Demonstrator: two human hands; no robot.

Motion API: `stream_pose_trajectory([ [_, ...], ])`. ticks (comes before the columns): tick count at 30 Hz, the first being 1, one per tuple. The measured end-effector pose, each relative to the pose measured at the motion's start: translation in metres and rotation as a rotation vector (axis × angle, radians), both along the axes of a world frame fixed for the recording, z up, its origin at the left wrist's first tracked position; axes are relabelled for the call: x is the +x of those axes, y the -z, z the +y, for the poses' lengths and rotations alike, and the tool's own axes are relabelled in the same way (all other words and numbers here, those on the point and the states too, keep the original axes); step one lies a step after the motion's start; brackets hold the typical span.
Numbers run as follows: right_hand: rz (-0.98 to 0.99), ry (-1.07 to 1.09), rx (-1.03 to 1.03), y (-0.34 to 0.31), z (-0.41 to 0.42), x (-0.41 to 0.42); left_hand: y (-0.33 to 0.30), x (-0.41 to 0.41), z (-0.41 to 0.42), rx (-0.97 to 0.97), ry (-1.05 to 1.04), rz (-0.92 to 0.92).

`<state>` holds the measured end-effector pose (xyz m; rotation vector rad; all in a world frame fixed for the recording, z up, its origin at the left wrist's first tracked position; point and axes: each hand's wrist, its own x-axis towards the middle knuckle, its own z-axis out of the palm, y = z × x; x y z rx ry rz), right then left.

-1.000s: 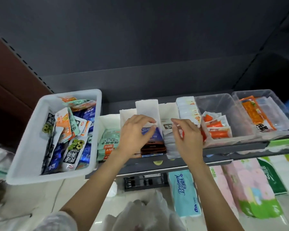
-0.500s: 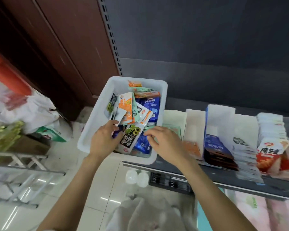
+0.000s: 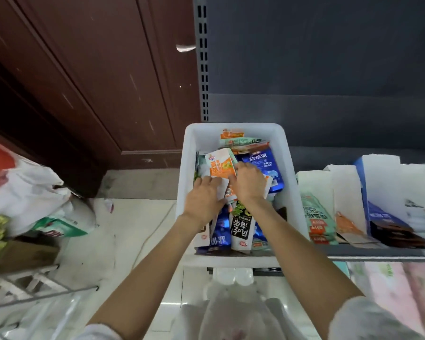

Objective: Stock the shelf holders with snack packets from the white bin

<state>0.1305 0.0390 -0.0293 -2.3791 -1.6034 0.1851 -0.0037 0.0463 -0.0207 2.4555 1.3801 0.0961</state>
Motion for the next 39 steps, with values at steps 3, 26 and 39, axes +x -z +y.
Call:
stream_pose_trajectory([
  [3, 0.223, 0.103, 0.000, -0.002, 0.004, -0.001, 0.002, -0.003, 0.004, -0.015, 0.003, -0.036],
  [26, 0.195, 0.120, 0.354, -0.119, -0.141, 0.072, -0.088, 0.070, -0.023, -0.162, 0.403, -0.606],
  [39, 0.008, 0.337, 0.645, -0.085, -0.261, 0.173, -0.062, 0.206, -0.116, -0.016, 0.455, -0.696],
])
